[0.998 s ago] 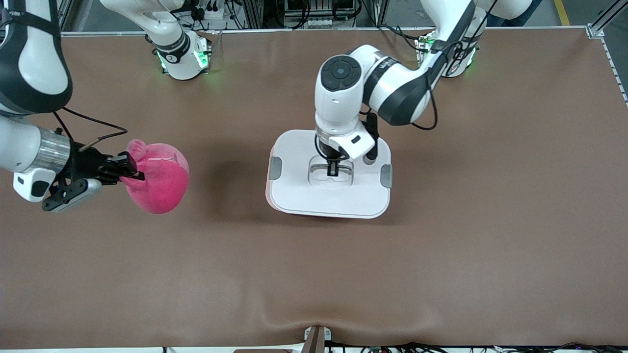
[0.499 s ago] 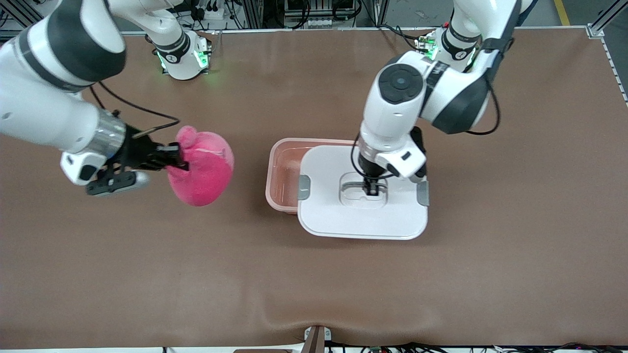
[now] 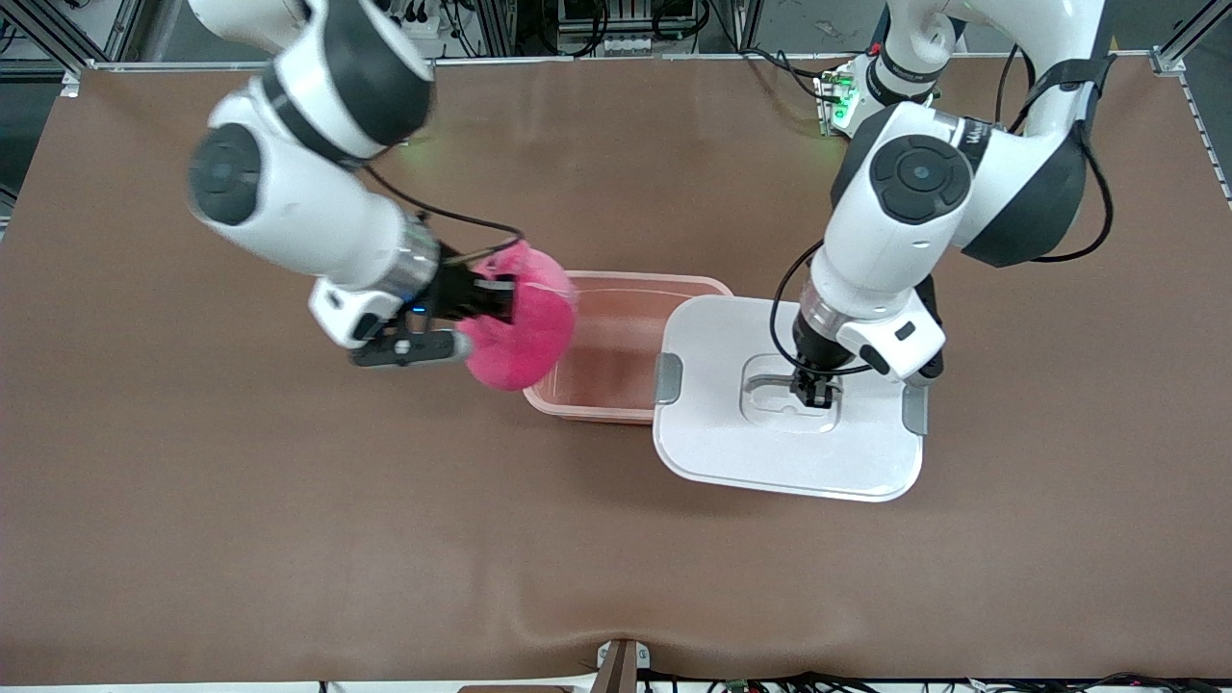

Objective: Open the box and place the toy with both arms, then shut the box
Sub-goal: 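Lift the lid with the left gripper while the right gripper carries the toy over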

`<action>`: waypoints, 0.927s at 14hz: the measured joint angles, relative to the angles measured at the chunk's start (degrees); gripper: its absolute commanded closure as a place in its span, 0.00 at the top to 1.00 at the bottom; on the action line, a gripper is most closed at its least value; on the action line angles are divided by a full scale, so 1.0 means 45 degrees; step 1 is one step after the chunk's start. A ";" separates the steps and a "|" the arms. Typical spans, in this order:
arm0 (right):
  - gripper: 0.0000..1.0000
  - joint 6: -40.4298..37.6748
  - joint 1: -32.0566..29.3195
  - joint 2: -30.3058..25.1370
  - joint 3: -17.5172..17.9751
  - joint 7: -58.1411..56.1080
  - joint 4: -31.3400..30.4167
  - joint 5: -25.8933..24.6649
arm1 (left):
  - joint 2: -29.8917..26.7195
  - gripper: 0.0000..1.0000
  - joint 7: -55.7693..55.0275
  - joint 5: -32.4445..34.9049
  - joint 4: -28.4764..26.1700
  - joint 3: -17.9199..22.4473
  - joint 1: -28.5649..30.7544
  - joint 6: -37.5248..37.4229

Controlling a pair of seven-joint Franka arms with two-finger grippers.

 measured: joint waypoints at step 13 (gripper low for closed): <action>0.00 0.1179 0.1078 0.2054 -0.0068 0.0417 0.0829 -0.0675 | -0.0229 0.00 0.1677 -0.0975 -0.0246 -0.0023 0.2186 -0.0125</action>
